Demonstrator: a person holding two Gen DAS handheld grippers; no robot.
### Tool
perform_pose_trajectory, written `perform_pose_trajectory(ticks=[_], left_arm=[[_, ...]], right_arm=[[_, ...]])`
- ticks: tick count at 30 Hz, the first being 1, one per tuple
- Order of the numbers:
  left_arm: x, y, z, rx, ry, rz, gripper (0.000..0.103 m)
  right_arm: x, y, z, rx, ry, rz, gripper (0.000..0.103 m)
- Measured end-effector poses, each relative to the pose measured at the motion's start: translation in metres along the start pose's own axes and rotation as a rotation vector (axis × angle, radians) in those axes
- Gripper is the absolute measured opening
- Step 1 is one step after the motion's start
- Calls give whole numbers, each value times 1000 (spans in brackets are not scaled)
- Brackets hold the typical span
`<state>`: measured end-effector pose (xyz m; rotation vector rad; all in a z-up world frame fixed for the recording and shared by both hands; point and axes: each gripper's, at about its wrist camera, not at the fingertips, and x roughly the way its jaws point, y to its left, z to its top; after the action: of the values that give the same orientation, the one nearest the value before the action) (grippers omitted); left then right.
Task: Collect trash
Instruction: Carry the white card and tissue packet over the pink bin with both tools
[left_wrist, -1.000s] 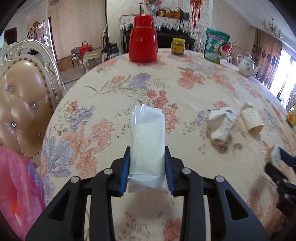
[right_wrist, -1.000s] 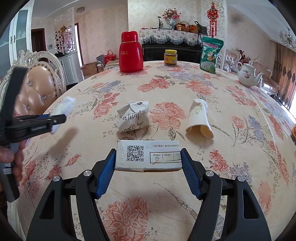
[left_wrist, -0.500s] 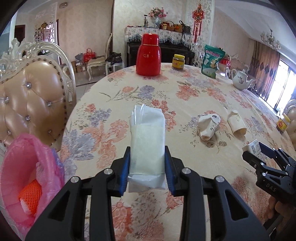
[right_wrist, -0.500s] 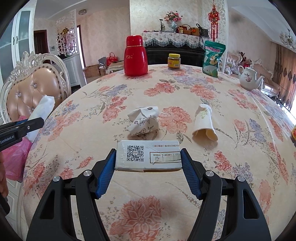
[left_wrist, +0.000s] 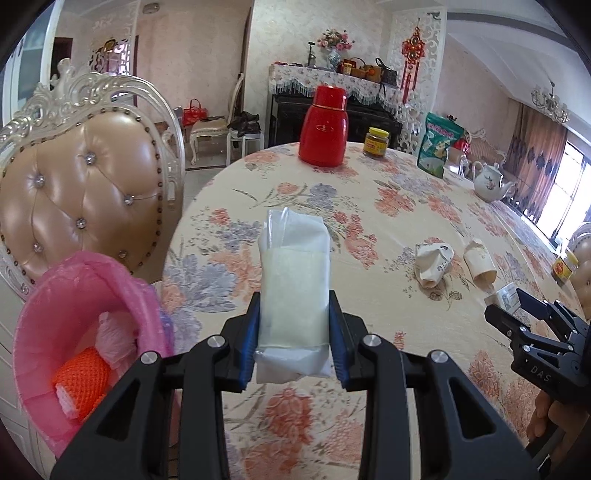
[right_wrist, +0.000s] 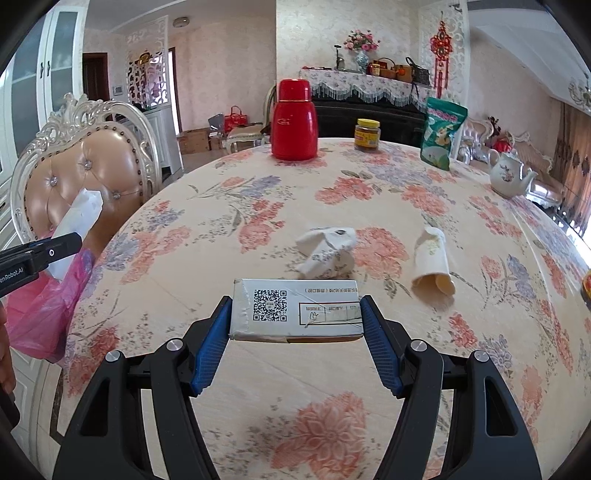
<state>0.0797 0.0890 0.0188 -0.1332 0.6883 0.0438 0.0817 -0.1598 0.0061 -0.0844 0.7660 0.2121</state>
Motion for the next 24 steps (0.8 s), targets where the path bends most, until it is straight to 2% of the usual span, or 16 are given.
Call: perform_pose_trajectory(ticks=[24], left_arm=[[-54, 93, -5, -105, -80, 84, 33]], right_arm=[[-5, 84, 23, -91, -24, 88, 65]])
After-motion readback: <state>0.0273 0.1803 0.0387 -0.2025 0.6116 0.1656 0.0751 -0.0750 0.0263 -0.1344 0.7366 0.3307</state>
